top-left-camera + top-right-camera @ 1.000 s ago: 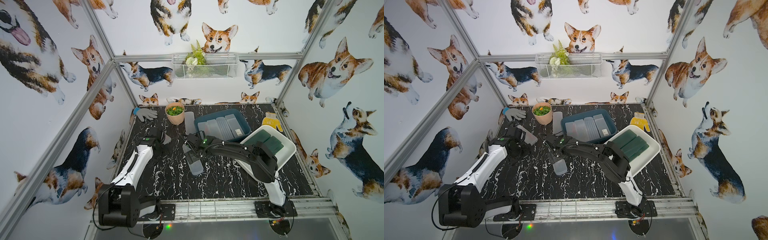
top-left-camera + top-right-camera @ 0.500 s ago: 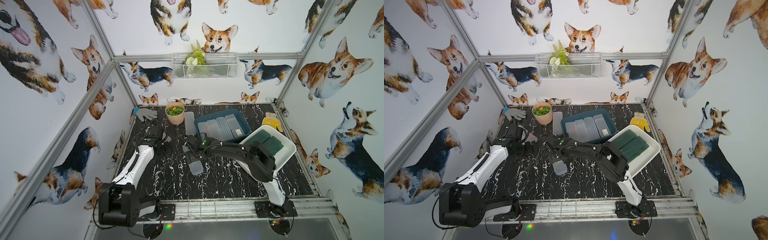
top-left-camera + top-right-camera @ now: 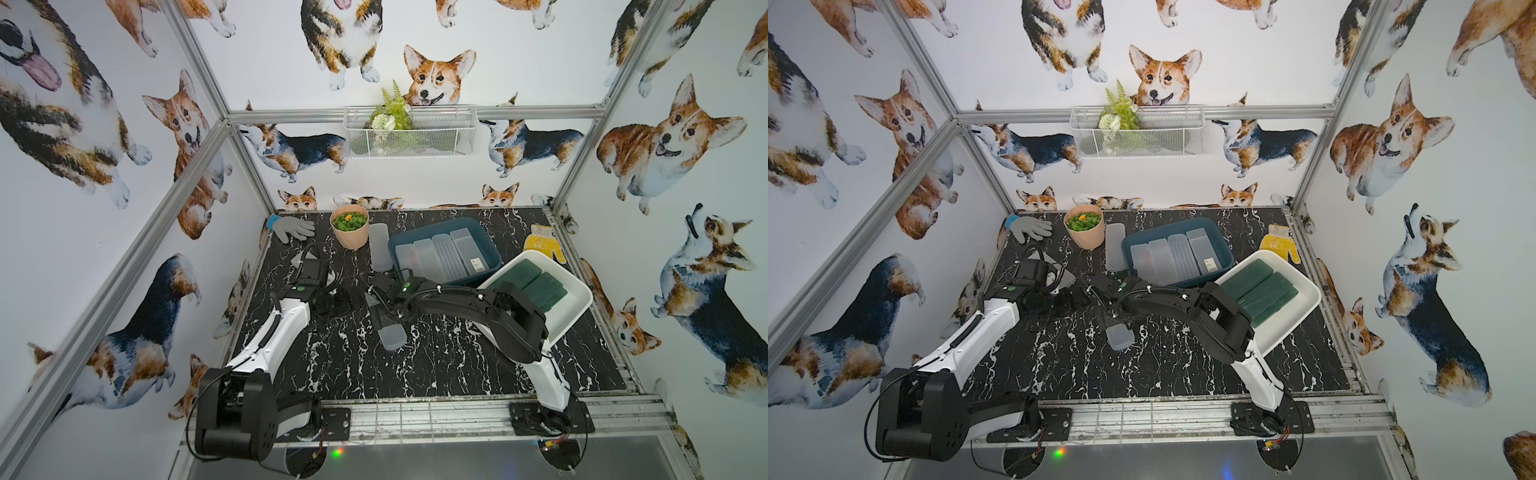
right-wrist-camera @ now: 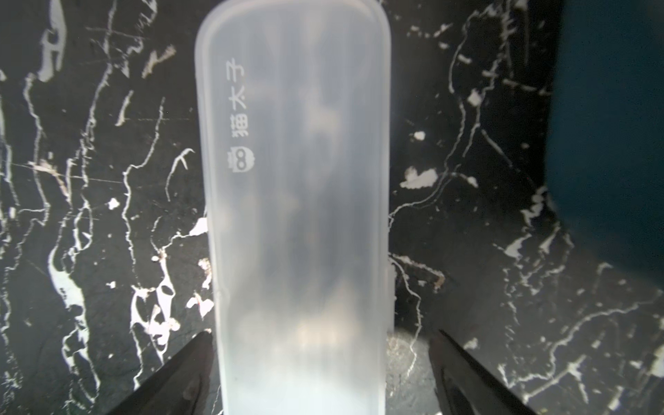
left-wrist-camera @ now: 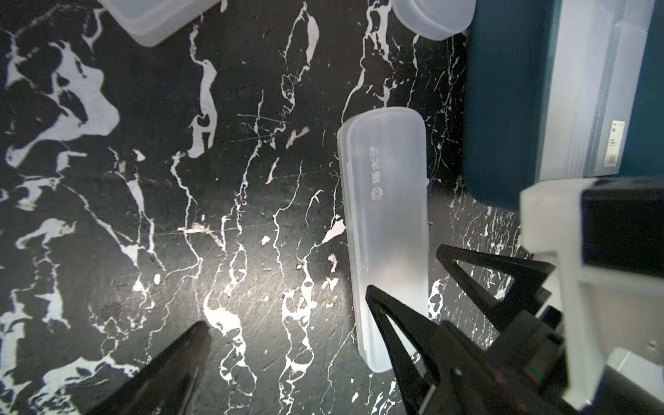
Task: Place the pencil cases by color into the storage box
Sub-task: Pick up the pencil case from the center of the board.
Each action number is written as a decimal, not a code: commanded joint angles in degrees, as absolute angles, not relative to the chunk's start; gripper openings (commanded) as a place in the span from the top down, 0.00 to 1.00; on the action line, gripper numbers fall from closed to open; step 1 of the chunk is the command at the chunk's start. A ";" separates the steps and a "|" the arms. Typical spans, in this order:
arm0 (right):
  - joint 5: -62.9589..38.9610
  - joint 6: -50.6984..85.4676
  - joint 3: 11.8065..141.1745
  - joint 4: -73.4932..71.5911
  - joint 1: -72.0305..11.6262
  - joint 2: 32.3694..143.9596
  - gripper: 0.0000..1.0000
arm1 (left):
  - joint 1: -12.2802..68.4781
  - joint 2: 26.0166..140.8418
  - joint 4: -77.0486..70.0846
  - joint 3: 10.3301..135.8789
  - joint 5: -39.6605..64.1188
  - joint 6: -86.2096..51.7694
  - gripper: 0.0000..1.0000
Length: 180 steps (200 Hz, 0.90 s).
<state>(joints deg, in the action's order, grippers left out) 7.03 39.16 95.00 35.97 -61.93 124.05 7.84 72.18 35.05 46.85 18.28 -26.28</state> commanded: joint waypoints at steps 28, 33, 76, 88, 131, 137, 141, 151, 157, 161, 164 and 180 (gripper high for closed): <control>7.91 40.56 96.47 36.22 -62.18 125.88 0.05 | 8.19 71.72 34.63 46.54 18.39 -25.48 0.01; 8.04 40.59 96.50 36.26 -62.18 126.10 0.06 | 8.26 71.63 34.63 46.46 18.31 -25.52 0.01; 7.90 40.59 96.95 36.89 -62.23 127.52 0.07 | 8.27 71.80 34.83 46.69 17.47 -25.79 0.01; 7.91 40.53 96.94 36.89 -62.17 127.76 0.08 | 8.26 71.94 34.97 46.89 17.07 -25.76 0.01; 7.78 40.43 97.38 37.25 -62.20 129.01 0.14 | 8.26 72.33 35.59 47.54 15.62 -26.33 0.01; 7.69 40.31 97.47 37.21 -62.21 129.10 0.14 | 8.31 72.33 35.75 47.62 15.49 -26.31 0.01; 7.53 40.30 97.47 37.15 -62.21 129.12 0.15 | 8.26 72.41 35.81 47.72 15.34 -26.28 0.01; 7.28 40.19 97.64 37.10 -62.21 129.26 0.18 | 8.26 72.42 35.86 47.76 15.14 -26.37 0.01; 7.18 40.07 97.80 37.14 -62.24 129.24 0.19 | 8.26 72.41 35.93 47.81 15.05 -26.37 0.01; 7.19 39.92 97.89 37.26 -62.23 129.15 0.20 | 8.26 72.42 35.95 47.82 14.93 -26.36 0.00; 7.16 39.91 97.97 37.24 -62.16 129.14 0.20 | 8.26 72.50 35.99 47.89 14.82 -26.34 0.01; 6.98 39.23 98.25 37.03 -62.21 128.55 0.23 | 8.26 72.58 36.36 48.08 14.14 -26.45 0.00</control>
<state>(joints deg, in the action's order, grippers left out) 10.39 39.05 98.24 35.77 -62.22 128.05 8.27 72.42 35.68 47.46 15.70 -26.17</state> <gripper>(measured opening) 0.792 0.994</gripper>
